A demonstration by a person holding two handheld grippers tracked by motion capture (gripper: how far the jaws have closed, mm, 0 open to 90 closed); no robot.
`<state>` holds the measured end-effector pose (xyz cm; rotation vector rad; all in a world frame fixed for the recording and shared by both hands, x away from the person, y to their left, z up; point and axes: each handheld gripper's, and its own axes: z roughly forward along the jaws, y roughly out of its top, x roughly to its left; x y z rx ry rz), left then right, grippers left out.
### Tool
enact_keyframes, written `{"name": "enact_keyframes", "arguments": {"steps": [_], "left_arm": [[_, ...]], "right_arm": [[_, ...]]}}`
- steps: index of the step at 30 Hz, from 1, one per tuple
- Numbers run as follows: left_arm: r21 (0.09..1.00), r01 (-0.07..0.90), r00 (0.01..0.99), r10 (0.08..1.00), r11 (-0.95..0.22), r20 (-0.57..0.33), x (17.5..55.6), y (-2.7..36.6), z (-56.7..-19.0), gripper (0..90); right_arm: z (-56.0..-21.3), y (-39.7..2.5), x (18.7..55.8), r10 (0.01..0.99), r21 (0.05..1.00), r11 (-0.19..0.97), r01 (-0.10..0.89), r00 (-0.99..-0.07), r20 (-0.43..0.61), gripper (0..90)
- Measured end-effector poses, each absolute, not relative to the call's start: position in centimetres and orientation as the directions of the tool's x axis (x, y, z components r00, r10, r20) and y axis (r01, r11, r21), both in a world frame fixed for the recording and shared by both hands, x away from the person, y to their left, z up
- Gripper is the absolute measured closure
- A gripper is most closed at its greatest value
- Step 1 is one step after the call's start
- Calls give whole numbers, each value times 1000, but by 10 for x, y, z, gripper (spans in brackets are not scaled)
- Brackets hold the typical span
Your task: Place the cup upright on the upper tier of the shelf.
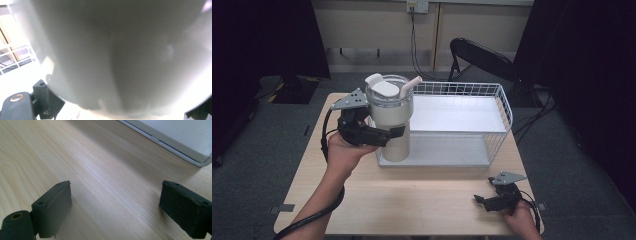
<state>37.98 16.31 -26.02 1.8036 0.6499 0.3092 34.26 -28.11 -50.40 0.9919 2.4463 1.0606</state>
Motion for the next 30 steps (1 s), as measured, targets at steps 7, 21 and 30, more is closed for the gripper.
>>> {"name": "enact_keyframes", "arguments": {"steps": [7, 21, 30], "left_arm": [[941, 272, 812, 573, -203, -111, 385, 159, -252, 103], [936, 265, 815, 572, -230, -90, 398, 148, -230, 103], [938, 261, 810, 580, -230, -83, 406, 143, -220, 103]], "right_arm": [[-504, -281, 343, 697, 730, 489, 478, -717, 3, 100], [-504, -281, 343, 697, 730, 488, 478, -717, 3, 100], [-504, -281, 343, 696, 730, 489, 477, -718, 2, 100]]}}
